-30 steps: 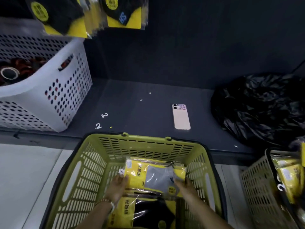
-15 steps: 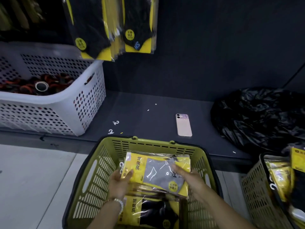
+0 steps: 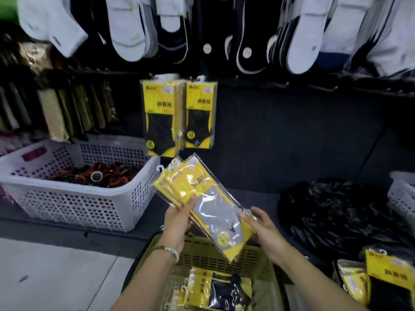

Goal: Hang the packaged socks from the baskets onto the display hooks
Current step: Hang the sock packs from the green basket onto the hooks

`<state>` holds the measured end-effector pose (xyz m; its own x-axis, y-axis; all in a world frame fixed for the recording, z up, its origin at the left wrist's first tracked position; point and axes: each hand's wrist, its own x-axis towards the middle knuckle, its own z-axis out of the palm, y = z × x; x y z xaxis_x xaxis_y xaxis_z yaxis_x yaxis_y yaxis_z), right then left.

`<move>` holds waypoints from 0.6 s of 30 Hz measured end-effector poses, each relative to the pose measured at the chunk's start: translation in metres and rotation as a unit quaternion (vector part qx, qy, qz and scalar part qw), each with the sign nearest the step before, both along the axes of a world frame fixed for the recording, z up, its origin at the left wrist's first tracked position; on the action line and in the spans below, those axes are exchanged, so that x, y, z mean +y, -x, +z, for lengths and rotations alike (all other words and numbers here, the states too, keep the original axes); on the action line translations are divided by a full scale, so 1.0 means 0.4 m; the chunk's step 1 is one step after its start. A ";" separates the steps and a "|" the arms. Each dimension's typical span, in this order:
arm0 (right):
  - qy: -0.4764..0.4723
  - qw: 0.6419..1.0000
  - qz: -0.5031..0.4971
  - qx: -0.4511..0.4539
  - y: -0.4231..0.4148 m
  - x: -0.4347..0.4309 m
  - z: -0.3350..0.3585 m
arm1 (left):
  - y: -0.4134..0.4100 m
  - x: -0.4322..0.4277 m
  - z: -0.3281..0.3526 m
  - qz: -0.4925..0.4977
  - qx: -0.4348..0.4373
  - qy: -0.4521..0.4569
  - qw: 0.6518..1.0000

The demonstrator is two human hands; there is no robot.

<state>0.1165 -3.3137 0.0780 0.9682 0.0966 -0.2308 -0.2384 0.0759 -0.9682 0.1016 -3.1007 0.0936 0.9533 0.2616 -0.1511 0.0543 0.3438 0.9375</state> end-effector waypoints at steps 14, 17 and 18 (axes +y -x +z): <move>0.004 0.955 -0.027 -0.295 -0.134 0.222 0.484 | -0.102 0.105 0.373 -0.025 -0.178 -0.212 0.961; -0.019 0.957 -0.009 -0.290 -0.164 0.254 0.493 | -0.124 0.129 0.387 0.008 -0.182 -0.212 0.960; -0.030 0.959 -0.004 -0.282 -0.174 0.262 0.492 | -0.132 0.140 0.389 0.016 -0.180 -0.213 0.960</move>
<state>0.1862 -3.2089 0.2749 0.9378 0.0860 0.3363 0.3233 0.1362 -0.9364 0.1546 -3.0445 0.2492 0.9143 0.2558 0.3141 -0.3042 -0.0784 0.9494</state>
